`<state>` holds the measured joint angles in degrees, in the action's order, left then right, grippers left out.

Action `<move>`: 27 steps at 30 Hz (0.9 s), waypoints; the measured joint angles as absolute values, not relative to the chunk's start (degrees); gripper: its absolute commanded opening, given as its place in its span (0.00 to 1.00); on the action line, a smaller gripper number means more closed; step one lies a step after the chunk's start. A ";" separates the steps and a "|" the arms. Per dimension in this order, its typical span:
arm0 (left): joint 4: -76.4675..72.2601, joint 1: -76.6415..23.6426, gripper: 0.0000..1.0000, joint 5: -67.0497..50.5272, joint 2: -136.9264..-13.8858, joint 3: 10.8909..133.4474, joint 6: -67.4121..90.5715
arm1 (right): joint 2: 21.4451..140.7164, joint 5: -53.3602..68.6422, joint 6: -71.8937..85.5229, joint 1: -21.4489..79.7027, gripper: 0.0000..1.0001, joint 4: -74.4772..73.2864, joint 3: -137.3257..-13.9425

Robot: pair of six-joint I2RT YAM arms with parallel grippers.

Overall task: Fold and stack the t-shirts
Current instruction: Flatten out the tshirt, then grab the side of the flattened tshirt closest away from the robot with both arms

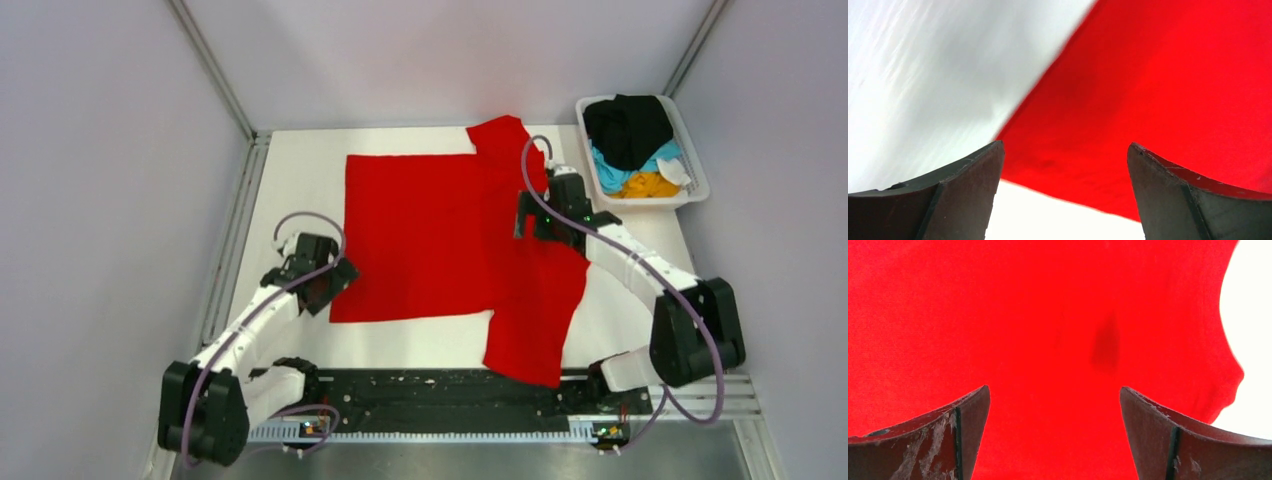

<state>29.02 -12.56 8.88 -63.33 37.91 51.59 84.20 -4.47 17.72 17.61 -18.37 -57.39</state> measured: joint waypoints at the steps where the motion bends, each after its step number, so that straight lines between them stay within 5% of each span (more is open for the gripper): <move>1: 30.61 -12.82 0.94 9.23 -61.06 34.35 52.34 | 81.93 -4.60 18.26 17.85 0.99 -18.31 -54.52; 6: 33.36 -12.86 0.81 9.91 -55.24 27.35 54.57 | 70.04 -5.30 21.43 18.61 0.99 -18.98 -44.88; 13: 27.68 -12.97 0.36 8.05 -62.48 27.57 55.24 | 63.13 -8.60 24.10 18.65 0.99 -19.77 -42.37; 20: 24.29 -15.14 0.01 6.63 -70.78 31.73 53.93 | 63.13 -12.12 26.00 18.65 0.97 -24.05 -42.37; 27: 24.43 -15.49 0.00 6.92 -70.54 31.73 53.69 | 63.11 -14.31 27.33 22.85 0.92 -31.59 -42.61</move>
